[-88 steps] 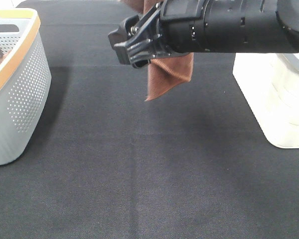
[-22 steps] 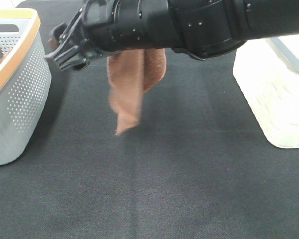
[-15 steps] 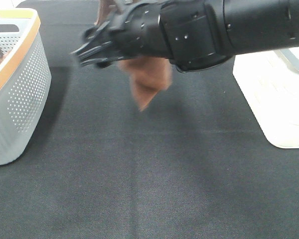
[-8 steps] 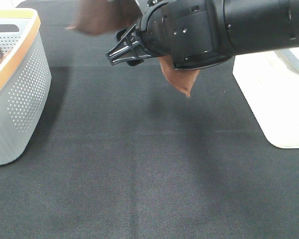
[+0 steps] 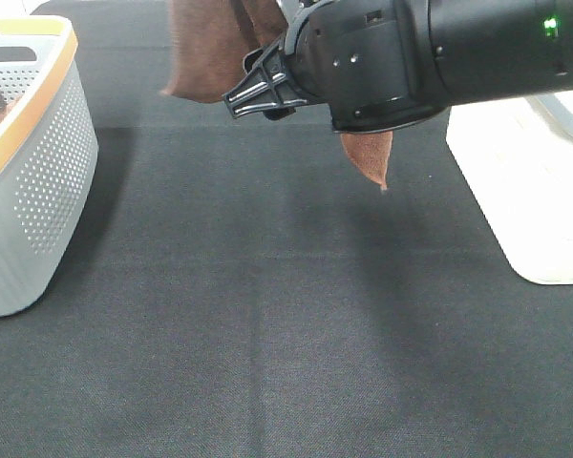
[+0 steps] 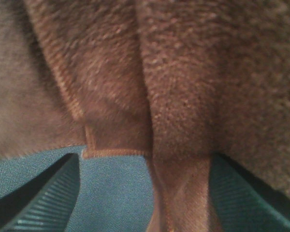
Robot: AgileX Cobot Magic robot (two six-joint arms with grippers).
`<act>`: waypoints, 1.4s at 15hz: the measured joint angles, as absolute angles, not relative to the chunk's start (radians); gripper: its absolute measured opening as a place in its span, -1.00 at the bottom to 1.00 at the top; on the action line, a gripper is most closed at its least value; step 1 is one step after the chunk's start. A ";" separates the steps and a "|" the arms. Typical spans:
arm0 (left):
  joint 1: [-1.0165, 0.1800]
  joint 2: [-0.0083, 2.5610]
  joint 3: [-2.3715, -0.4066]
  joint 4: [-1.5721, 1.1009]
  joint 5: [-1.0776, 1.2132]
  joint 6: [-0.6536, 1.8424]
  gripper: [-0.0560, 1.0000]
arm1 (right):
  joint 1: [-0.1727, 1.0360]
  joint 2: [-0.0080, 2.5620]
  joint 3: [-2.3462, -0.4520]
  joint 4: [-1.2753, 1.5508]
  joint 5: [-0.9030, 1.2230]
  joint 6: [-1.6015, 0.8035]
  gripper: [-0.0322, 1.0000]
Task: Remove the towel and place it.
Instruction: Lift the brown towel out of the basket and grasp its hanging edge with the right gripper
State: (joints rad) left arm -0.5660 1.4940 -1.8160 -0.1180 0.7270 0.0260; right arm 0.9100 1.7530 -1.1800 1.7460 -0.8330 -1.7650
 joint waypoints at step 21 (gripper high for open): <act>-0.566 1.395 -1.816 -0.067 0.802 0.025 -0.89 | 0.910 1.753 -1.188 1.746 -0.815 -1.783 -0.61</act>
State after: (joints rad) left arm -0.5660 1.3950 -1.8160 -0.0670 0.8020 0.0250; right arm 0.9100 1.7530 -1.1880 1.7460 -0.8150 -1.7830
